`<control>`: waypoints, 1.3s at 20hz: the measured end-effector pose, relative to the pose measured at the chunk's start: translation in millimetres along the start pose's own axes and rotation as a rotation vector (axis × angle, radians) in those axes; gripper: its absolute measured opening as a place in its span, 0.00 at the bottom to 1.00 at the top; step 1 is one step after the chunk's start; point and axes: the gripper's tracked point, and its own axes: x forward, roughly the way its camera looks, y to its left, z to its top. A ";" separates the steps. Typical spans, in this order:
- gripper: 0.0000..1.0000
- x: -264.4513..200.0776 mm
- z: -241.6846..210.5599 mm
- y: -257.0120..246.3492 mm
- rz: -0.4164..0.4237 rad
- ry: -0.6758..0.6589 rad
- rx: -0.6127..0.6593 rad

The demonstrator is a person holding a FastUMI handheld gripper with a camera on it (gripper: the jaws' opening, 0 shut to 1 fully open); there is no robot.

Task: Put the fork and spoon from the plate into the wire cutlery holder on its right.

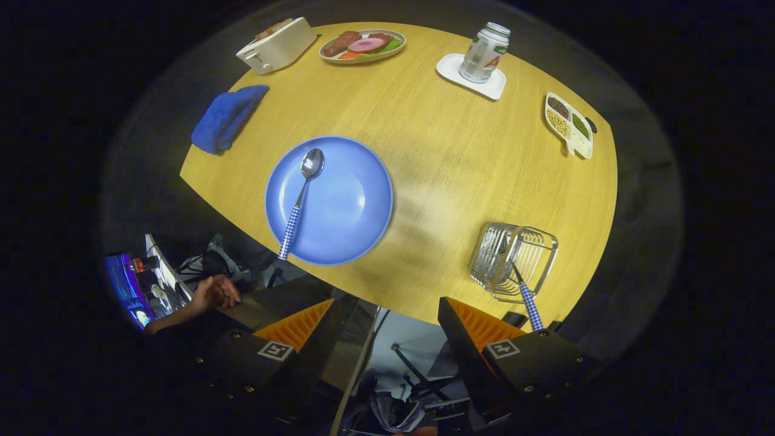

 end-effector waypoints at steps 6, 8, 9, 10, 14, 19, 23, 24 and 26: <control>0.99 26.1 13.1 63.8 0.075 -0.014 -0.030; 0.99 31.3 14.2 75.4 0.090 -0.006 -0.033; 0.99 33.1 15.1 79.4 0.098 -0.003 -0.026; 0.99 36.5 18.1 85.4 0.107 -0.005 -0.014; 1.00 53.5 29.3 93.4 0.115 0.006 0.032; 1.00 87.4 34.9 102.7 0.117 0.066 0.079; 1.00 105.0 37.7 106.6 0.120 0.099 0.100; 1.00 108.4 40.2 107.7 0.123 0.102 0.110; 1.00 112.4 46.7 109.5 0.136 0.099 0.129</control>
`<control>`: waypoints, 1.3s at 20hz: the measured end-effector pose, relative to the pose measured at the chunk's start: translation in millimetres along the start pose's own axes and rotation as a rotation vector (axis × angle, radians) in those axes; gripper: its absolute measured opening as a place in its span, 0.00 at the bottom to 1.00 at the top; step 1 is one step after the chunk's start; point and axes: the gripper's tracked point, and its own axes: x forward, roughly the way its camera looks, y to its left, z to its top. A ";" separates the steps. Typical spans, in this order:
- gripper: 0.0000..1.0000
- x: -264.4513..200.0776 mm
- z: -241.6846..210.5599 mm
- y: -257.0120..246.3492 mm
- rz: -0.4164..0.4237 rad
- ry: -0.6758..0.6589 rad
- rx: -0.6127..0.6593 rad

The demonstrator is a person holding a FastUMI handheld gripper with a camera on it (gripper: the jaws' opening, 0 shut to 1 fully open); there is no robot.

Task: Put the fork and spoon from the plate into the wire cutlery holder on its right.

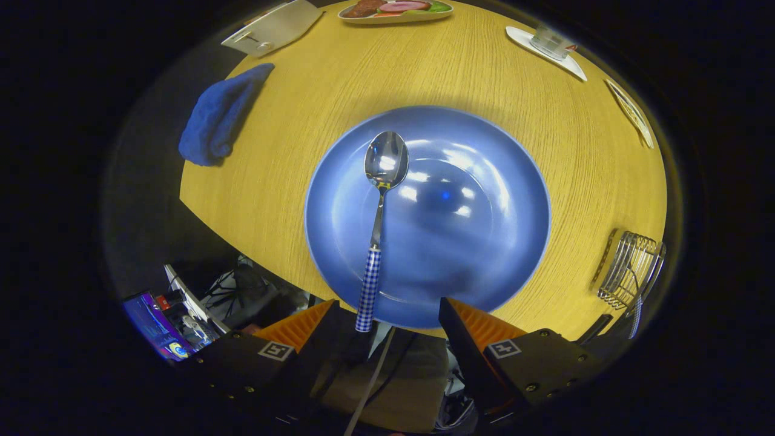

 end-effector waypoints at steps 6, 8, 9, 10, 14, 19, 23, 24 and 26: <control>0.73 17.1 8.8 2.6 -0.023 0.031 -0.034; 0.71 22.2 9.4 5.0 -0.021 0.059 -0.041; 0.65 24.0 7.9 5.8 -0.018 0.074 -0.035; 0.52 26.5 6.2 4.6 -0.021 0.090 -0.033; 0.33 41.3 -0.5 3.3 -0.032 0.139 -0.023; 0.16 35.7 -6.4 2.1 0.000 0.182 -0.025; 0.16 33.4 -8.0 4.6 0.014 0.158 -0.113; 0.16 33.9 -6.8 3.3 0.009 0.145 -0.129; 0.16 35.1 -4.8 -1.2 -0.010 0.128 -0.163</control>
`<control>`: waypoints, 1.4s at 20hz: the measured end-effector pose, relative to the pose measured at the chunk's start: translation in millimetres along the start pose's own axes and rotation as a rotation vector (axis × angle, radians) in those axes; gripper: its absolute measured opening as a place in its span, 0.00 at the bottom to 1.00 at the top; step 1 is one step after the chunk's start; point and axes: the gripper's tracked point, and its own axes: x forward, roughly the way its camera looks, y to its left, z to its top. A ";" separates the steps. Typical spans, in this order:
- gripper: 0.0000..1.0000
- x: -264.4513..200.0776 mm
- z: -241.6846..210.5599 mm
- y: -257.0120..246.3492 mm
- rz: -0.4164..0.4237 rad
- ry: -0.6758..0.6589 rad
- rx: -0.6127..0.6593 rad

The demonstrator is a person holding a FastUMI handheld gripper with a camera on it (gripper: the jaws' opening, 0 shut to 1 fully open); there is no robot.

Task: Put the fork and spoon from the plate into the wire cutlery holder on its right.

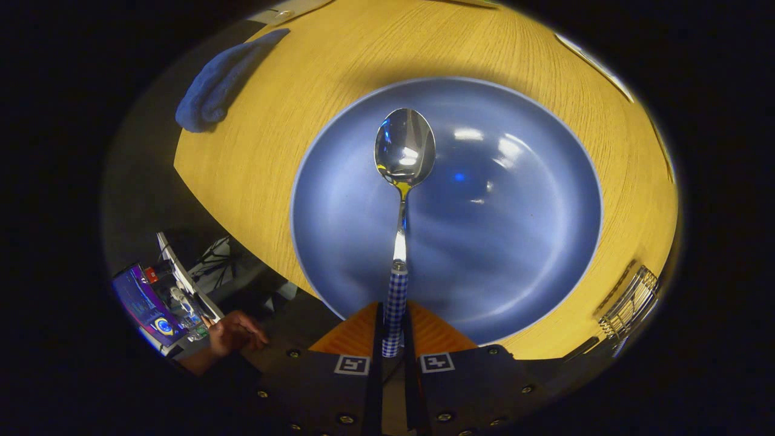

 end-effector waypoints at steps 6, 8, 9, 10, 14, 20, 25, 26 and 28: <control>0.07 -6.0 6.7 -15.2 -0.030 -0.033 -0.018; 0.07 -16.4 6.7 -11.4 0.009 -0.027 -0.017; 0.07 -21.4 2.7 -17.0 -0.009 -0.027 -0.047; 0.07 -23.4 -3.5 -21.9 -0.035 -0.024 -0.080; 0.07 -54.5 -23.2 -39.6 -0.086 0.006 -0.115; 0.07 -104.2 -80.7 -93.9 -0.097 0.077 -0.004; 0.07 -146.1 -129.7 -142.5 -0.112 0.104 0.094; 0.07 -153.1 -135.1 -142.2 -0.089 0.100 0.124; 0.07 -160.7 -149.1 -143.0 -0.061 0.100 0.162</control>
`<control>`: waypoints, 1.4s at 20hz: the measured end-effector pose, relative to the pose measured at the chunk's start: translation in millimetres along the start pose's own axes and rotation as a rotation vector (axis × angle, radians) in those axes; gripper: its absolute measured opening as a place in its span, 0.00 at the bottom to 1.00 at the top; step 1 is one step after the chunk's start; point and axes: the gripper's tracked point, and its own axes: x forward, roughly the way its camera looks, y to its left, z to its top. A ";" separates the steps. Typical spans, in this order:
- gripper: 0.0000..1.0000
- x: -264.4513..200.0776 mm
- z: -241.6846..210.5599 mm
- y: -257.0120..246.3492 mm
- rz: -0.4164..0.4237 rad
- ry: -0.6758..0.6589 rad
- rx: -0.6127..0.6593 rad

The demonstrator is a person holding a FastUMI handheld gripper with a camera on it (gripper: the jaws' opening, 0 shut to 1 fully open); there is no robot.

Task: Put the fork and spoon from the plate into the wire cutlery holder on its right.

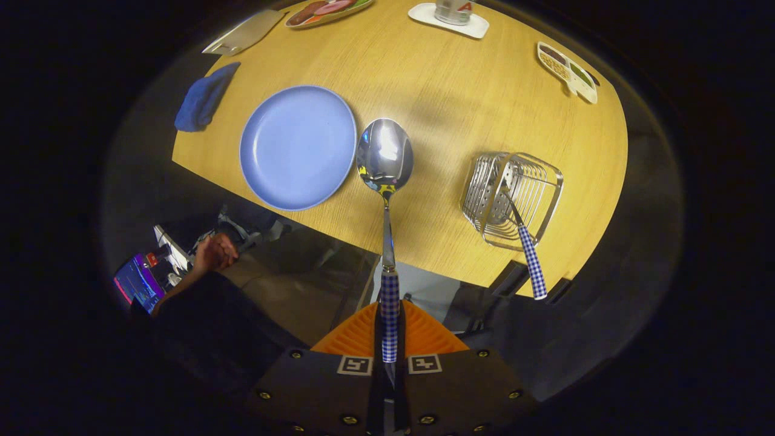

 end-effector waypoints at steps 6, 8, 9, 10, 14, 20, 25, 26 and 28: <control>0.07 -10.3 -26.9 -19.3 0.004 0.031 0.055; 0.07 -14.7 -31.3 -26.1 0.008 0.045 0.082; 0.07 -16.5 -34.2 -30.8 0.009 0.057 0.096; 0.07 -17.2 -34.7 -33.7 0.014 0.066 0.112; 0.07 -21.3 -35.1 -34.7 0.079 0.103 0.188; 0.07 -14.4 -27.7 -50.7 0.076 0.164 0.228; 0.07 -8.2 -20.7 -55.9 0.079 0.214 0.265; 0.07 -6.8 -20.0 -60.5 0.065 0.231 0.270; 0.07 1.0 -15.2 -68.8 0.030 0.234 0.266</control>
